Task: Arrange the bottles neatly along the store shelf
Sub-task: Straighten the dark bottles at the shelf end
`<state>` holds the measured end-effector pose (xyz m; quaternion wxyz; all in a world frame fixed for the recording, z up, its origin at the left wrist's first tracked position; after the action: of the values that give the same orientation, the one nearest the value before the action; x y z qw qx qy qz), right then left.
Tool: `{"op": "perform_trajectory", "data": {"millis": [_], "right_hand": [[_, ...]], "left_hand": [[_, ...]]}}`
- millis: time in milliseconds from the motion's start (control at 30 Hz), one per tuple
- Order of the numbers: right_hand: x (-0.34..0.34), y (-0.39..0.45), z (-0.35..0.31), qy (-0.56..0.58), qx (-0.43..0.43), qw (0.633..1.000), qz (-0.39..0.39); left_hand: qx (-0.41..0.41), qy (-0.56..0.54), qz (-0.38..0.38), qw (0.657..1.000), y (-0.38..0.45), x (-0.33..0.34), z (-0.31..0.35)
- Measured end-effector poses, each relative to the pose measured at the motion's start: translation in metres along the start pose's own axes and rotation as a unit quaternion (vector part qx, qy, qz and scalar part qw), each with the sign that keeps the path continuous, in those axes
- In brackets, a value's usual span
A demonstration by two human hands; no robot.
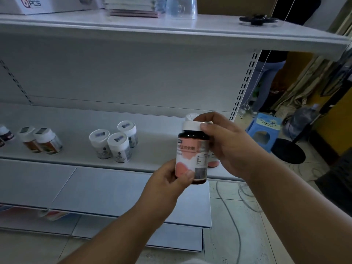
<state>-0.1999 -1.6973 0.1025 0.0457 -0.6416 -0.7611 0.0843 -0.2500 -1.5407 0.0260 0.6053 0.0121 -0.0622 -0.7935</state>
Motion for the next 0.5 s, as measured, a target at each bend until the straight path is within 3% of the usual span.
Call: {"op": "perform_trajectory", "data": {"millis": [67, 300, 500], "right_hand": [[-0.005, -0.005, -0.002, 0.039, 0.004, 0.999, -0.029], [-0.010, -0.009, -0.002, -0.015, -0.014, 0.998, 0.053], [-0.009, -0.012, 0.000, 0.007, -0.001, 1.000, -0.018]], "left_hand": [[-0.006, -0.032, -0.018, 0.999, 0.000, 0.004, 0.000], [-0.009, -0.144, 0.013, 0.989, -0.001, 0.011, -0.001], [-0.045, -0.309, -0.039, 0.949, -0.006, 0.013, -0.001]]}}
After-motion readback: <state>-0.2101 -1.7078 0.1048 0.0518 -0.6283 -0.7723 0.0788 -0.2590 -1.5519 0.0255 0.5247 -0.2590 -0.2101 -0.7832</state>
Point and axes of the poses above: each hand's wrist, its own y-axis towards the middle knuckle, its own x-axis out of the palm, z = x × y, the point moved 3 cm from there along y, towards the middle knuckle, and after that the axes turned 10 degrees about x, right-handed, at the moved point
